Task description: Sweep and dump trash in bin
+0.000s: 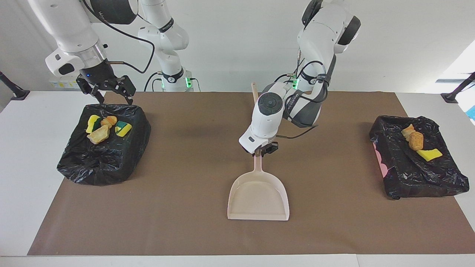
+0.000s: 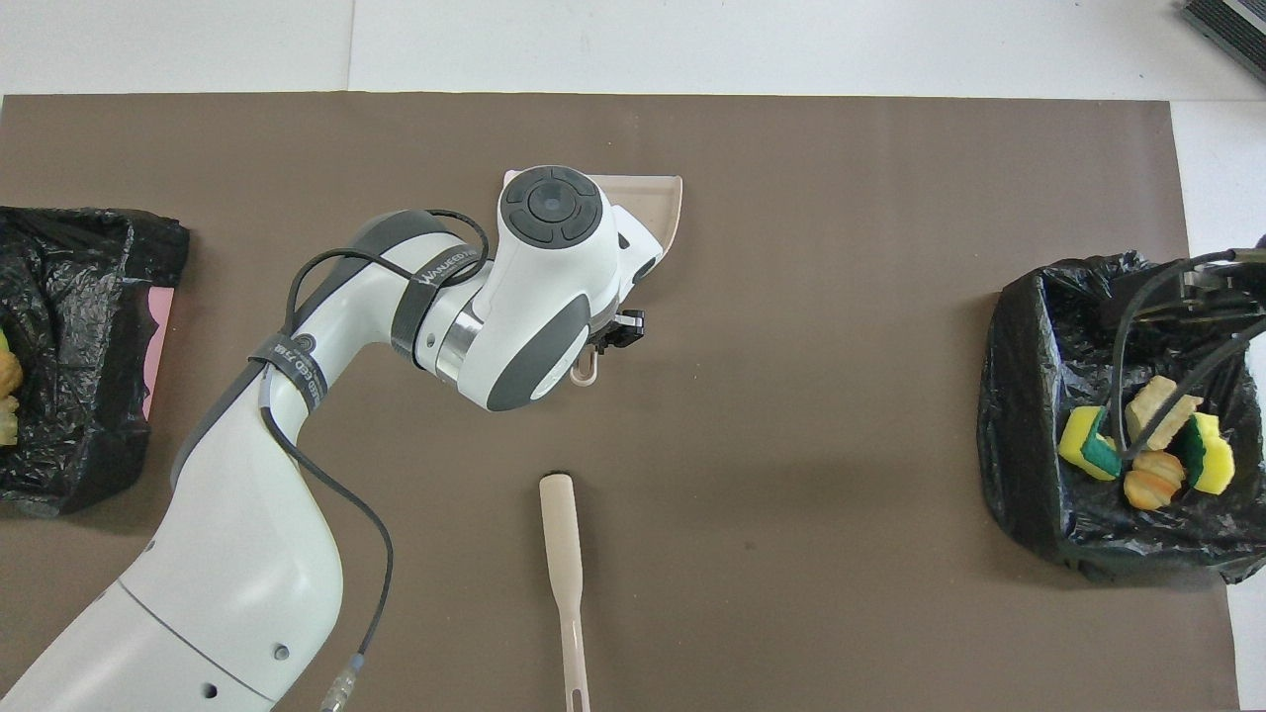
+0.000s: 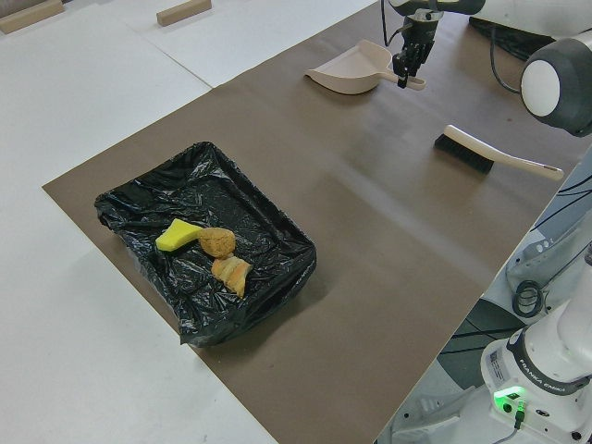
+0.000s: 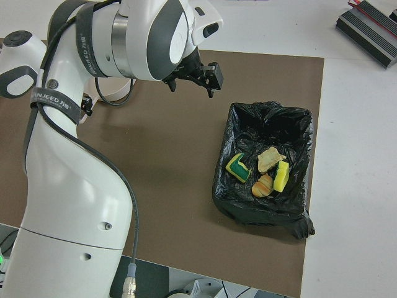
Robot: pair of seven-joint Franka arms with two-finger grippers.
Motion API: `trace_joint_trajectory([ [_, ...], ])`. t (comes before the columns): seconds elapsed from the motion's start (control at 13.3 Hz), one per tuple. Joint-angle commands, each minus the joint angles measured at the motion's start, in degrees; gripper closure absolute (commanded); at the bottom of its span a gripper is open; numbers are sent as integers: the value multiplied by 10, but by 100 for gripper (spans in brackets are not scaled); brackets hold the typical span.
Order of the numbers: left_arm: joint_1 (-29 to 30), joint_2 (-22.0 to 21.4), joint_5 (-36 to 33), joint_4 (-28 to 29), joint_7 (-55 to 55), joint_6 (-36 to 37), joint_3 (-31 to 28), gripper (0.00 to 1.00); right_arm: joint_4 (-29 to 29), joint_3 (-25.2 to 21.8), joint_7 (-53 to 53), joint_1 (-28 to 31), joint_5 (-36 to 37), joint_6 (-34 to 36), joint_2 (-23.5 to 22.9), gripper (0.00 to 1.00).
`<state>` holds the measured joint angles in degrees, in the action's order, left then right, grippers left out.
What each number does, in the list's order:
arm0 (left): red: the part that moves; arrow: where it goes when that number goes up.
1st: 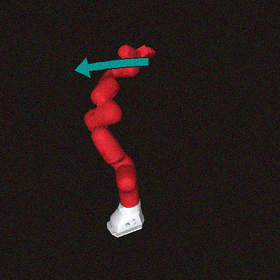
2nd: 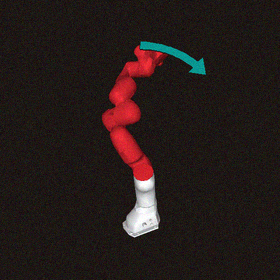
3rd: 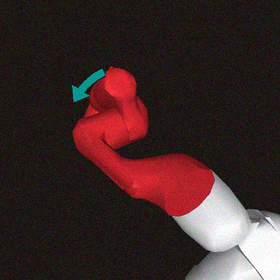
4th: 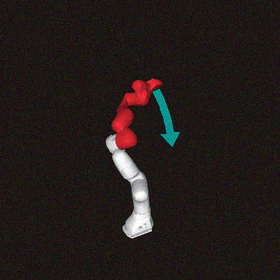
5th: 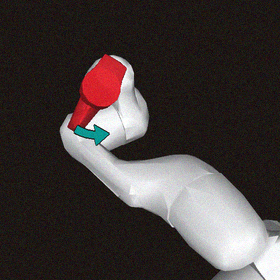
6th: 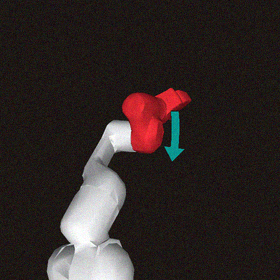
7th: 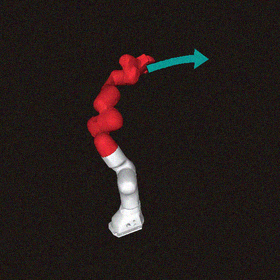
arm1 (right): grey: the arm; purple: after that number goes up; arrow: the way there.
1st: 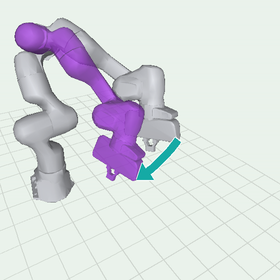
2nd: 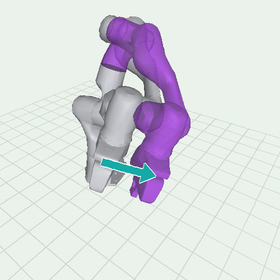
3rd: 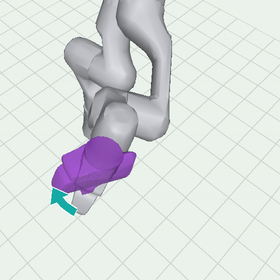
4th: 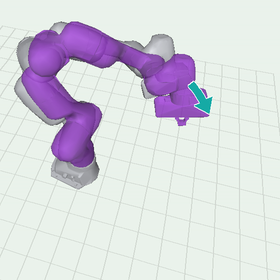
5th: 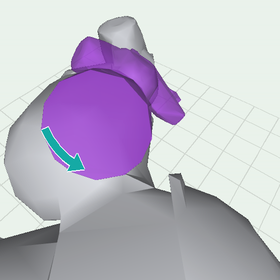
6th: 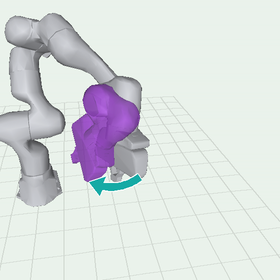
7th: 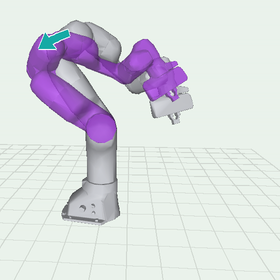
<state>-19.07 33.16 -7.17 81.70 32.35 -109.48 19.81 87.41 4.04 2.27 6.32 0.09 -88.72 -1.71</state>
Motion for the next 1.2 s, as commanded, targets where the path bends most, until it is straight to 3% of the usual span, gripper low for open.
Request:
trace_joint_trajectory([
  [0.0,3,-9,-6,-6,9,4,-3,0,8,1,9,2,-12,0,9,0],
  [0.53,3,-155,-5,101,-66,11,-91,0,8,1,9,2,-11,0,9,0],
  [0.83,38,-264,7,152,-201,23,-137,0,9,0,9,3,-11,7,9,0],
  [1.13,76,-302,44,84,-307,137,-174,0,7,1,8,2,-11,7,10,0],
])
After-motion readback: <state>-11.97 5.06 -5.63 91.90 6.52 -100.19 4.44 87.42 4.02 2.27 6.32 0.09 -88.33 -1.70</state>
